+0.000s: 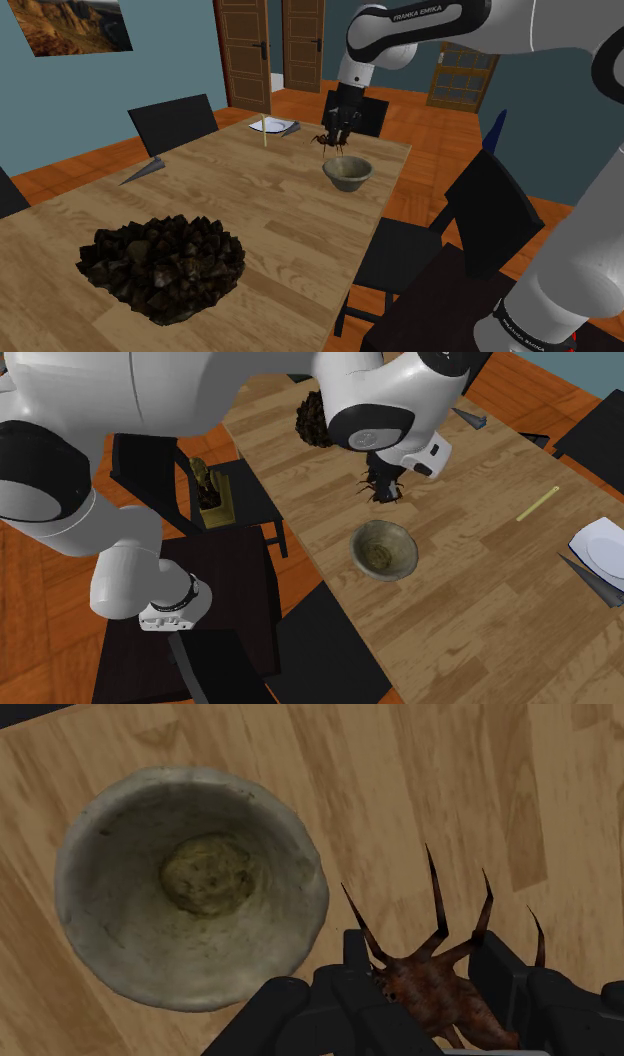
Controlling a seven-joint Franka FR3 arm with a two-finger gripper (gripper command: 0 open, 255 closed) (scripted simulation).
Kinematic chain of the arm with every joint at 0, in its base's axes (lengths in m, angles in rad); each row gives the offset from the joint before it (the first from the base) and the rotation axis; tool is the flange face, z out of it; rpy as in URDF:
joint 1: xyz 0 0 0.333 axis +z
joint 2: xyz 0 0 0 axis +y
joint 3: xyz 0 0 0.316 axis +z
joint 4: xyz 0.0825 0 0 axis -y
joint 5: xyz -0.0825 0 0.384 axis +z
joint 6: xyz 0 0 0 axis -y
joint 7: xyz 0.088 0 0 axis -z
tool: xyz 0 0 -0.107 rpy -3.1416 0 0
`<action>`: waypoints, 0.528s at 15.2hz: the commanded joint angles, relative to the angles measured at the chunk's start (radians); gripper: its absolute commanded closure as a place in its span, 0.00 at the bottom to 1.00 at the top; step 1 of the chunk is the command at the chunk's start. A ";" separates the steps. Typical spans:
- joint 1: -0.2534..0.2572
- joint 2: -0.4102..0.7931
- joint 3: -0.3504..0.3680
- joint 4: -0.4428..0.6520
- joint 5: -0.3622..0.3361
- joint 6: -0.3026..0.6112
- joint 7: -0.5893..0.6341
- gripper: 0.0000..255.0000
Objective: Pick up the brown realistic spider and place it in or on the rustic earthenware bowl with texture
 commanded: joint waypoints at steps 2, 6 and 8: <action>-0.035 -0.014 -0.036 -0.010 0.001 -0.020 -0.071 1.00; -0.081 -0.021 -0.086 -0.008 -0.002 -0.050 -0.161 1.00; -0.094 -0.020 -0.099 -0.016 -0.003 -0.046 -0.189 1.00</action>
